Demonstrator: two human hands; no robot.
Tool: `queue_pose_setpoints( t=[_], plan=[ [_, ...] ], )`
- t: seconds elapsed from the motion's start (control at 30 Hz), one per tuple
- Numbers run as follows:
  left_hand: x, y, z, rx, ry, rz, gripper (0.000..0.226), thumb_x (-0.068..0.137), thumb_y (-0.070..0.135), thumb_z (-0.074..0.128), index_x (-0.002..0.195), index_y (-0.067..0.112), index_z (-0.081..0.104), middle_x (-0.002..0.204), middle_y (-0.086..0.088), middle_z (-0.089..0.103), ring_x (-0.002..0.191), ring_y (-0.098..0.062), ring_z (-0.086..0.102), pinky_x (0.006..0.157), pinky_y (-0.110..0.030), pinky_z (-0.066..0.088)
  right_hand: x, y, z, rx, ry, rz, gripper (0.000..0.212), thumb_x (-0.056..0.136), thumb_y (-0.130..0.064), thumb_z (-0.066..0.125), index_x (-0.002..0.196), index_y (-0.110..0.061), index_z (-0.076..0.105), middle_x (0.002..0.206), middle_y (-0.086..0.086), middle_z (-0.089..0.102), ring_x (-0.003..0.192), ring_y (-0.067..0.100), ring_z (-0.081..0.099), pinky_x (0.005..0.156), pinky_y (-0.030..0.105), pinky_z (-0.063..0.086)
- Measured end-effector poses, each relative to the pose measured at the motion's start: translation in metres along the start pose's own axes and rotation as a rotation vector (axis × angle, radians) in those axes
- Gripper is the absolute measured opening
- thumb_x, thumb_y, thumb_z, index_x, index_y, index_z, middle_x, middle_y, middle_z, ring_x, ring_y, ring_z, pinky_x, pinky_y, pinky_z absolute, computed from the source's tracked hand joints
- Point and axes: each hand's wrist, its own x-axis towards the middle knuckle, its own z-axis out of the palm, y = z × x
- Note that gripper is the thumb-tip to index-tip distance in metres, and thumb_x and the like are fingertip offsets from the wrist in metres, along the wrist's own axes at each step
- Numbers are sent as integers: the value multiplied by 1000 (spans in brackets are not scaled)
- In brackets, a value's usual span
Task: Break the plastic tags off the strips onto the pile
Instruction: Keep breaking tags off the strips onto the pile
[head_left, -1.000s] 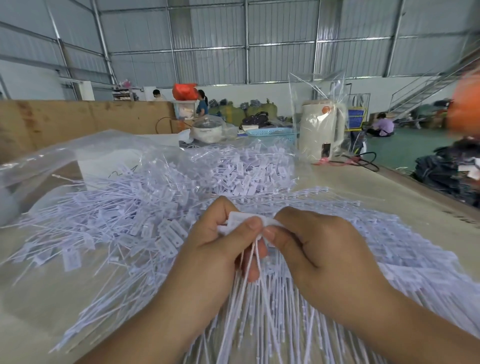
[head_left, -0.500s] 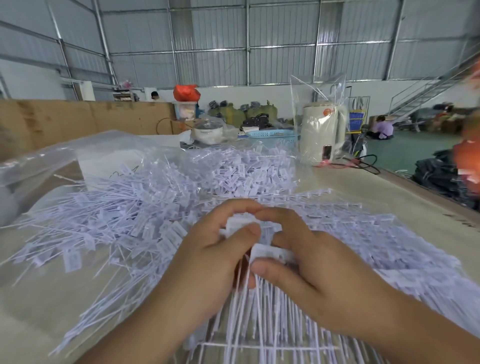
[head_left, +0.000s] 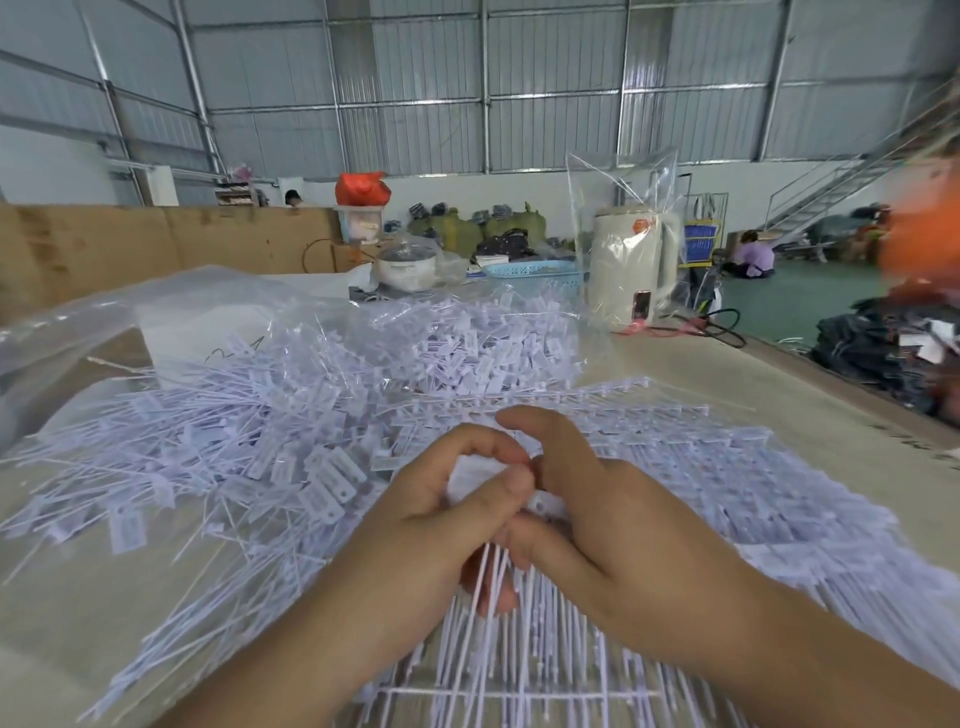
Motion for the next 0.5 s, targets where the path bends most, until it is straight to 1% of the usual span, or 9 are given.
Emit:
queue_pose_setpoints(
  t=[0.07, 0.13, 0.17, 0.23, 0.27, 0.33, 0.4, 0.43, 0.5],
  plan=[
    [2, 0, 2, -46, 32, 1, 12, 77, 30, 69, 87, 24, 69, 68, -7, 67, 52, -17, 61, 43, -26, 48, 1, 2, 0, -16, -4, 6, 59, 87, -69, 28, 137, -45, 10, 83, -6, 68, 63, 8, 61, 56, 30, 49],
    [3, 0, 0, -85, 82, 7, 10, 75, 26, 67, 85, 23, 69, 68, -8, 66, 50, -18, 60, 42, -26, 47, 2, 7, -3, -7, -18, 23, 64, 86, -71, 32, 140, -42, 13, 78, -6, 65, 60, 5, 58, 51, 23, 42],
    [4, 1, -2, -100, 120, 15, 12, 73, 27, 68, 84, 24, 69, 66, -7, 65, 49, -18, 59, 41, -27, 47, 1, 10, -6, 14, -28, 34, 63, 86, -71, 34, 139, -41, 19, 73, -5, 62, 58, 5, 56, 49, 21, 37],
    [4, 4, -8, -89, 191, 38, 18, 67, 33, 71, 84, 27, 70, 62, -3, 62, 49, -18, 59, 44, -29, 48, -1, 16, -14, 56, -54, 71, 54, 85, -72, 36, 130, -42, 32, 63, -5, 55, 52, 5, 51, 47, 23, 32],
    [4, 5, -10, -63, 211, 46, 19, 67, 35, 71, 85, 29, 70, 62, -2, 61, 51, -18, 59, 46, -31, 49, -3, 18, -17, 60, -67, 91, 52, 83, -73, 35, 125, -43, 35, 61, -4, 54, 49, 6, 49, 46, 24, 32],
    [3, 6, -12, 3, 217, 66, 12, 74, 34, 73, 85, 31, 70, 62, 1, 60, 52, -18, 58, 45, -32, 48, -4, 20, -20, 25, -98, 107, 47, 81, -72, 35, 119, -44, 38, 63, -10, 55, 47, 8, 48, 46, 27, 34],
    [2, 6, -12, 63, 204, 90, 11, 76, 36, 73, 85, 32, 69, 61, 2, 61, 50, -17, 57, 43, -32, 48, -3, 19, -19, -23, -122, 77, 31, 86, -65, 37, 103, -40, 43, 62, -11, 54, 47, 10, 47, 46, 30, 35],
    [1, 6, -11, 101, 202, 100, 17, 73, 41, 74, 87, 33, 69, 62, 2, 63, 50, -18, 57, 44, -33, 49, -2, 18, -18, -41, -130, 57, 25, 90, -62, 39, 93, -38, 44, 60, -10, 52, 48, 11, 47, 47, 32, 36],
    [0, 6, -10, 169, 207, 107, 31, 64, 52, 78, 88, 34, 69, 64, 0, 66, 50, -19, 59, 47, -35, 50, -1, 16, -18, -45, -129, 53, 24, 94, -56, 43, 83, -35, 44, 58, -9, 50, 49, 11, 46, 49, 36, 39]
  ],
)
